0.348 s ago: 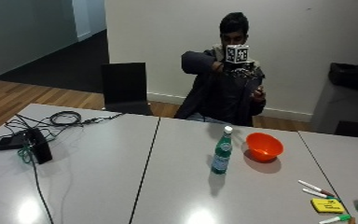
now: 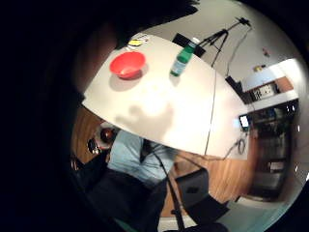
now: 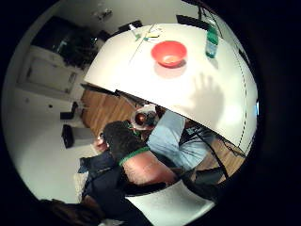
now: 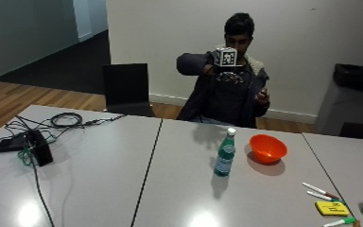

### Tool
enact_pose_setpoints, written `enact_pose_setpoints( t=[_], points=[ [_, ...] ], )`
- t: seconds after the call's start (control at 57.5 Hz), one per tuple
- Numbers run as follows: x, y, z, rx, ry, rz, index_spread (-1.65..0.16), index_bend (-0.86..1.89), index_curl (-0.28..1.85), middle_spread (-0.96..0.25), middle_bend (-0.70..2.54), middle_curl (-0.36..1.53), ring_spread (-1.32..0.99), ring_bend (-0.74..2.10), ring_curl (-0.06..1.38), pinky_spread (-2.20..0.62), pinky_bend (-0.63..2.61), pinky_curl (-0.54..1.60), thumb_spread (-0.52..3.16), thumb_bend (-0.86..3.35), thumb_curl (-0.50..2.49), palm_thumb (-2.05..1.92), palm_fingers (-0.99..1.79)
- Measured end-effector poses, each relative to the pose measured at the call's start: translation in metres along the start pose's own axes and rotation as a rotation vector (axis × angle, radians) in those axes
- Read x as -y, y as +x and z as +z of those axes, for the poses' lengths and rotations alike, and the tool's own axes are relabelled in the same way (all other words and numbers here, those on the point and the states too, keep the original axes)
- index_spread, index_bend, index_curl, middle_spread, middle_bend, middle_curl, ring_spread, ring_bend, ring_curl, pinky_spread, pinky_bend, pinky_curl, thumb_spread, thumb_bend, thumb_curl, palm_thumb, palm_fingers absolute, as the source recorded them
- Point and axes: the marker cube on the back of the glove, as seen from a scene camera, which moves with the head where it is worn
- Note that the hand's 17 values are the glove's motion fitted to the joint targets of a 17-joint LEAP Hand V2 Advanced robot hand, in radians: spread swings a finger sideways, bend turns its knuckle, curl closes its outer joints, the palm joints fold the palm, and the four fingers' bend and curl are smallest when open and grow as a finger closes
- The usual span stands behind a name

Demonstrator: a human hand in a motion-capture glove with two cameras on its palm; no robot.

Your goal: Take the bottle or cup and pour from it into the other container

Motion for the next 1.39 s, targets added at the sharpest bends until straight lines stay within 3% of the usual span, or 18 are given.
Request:
enact_pose_setpoints(
  t=[0.052,0.122,0.191,0.417,0.574,0.748,0.87,0.992,1.2,1.392],
  points=[
    [0.005,0.031,0.004,-0.018,-0.026,-0.048,-0.39,0.19,0.25,0.07,0.3,0.22,0.18,0.18,0.09,0.32,0.33,0.14,0.84,-0.03,0.24,0.17,0.23],
    [0.025,0.067,0.014,-0.021,0.058,0.097,-0.39,0.19,0.27,0.07,0.29,0.23,0.19,0.18,0.1,0.32,0.33,0.14,0.86,-0.03,0.25,0.17,0.22],
    [0.039,0.098,0.022,0.017,0.043,0.156,-0.39,0.18,0.28,0.08,0.28,0.24,0.19,0.17,0.1,0.33,0.33,0.15,0.87,-0.03,0.27,0.16,0.21],
    [0.09,0.166,0.073,0.16,0.004,0.142,-0.38,0.16,0.29,0.13,0.27,0.28,0.22,0.16,0.11,0.35,0.4,0.19,0.87,-0.03,0.31,0.16,0.11],
    [0.149,0.179,0.13,0.33,0.212,0.164,-0.3,0.15,0.28,0.18,0.28,0.29,0.23,0.17,0.11,0.35,0.45,0.21,0.85,-0.03,0.33,0.17,0.01],
    [0.203,0.171,0.192,0.577,0.111,0.305,-0.23,0.14,0.27,0.2,0.29,0.3,0.25,0.18,0.13,0.36,0.49,0.23,0.83,-0.03,0.35,0.22,-0.03],
    [0.247,0.166,0.218,0.681,0.058,0.268,-0.2,0.13,0.25,0.22,0.29,0.31,0.25,0.19,0.14,0.36,0.51,0.23,0.81,-0.03,0.36,0.26,-0.05],
    [0.3,0.16,0.229,0.887,0.105,0.263,-0.18,0.12,0.24,0.22,0.28,0.31,0.26,0.19,0.15,0.36,0.54,0.24,0.79,-0.03,0.37,0.31,-0.05],
    [0.34,0.15,0.247,1.138,0.22,0.197,-0.2,0.09,0.21,0.16,0.28,0.32,0.24,0.34,0.2,0.35,0.68,0.27,0.77,-0.01,0.4,0.49,0.24],
    [0.362,0.14,0.259,1.238,0.272,0.164,-0.29,0.11,0.21,-0.09,0.37,0.35,0.02,0.59,0.3,0.26,0.64,0.28,0.71,0.0,0.43,0.74,0.8]
  ],
)
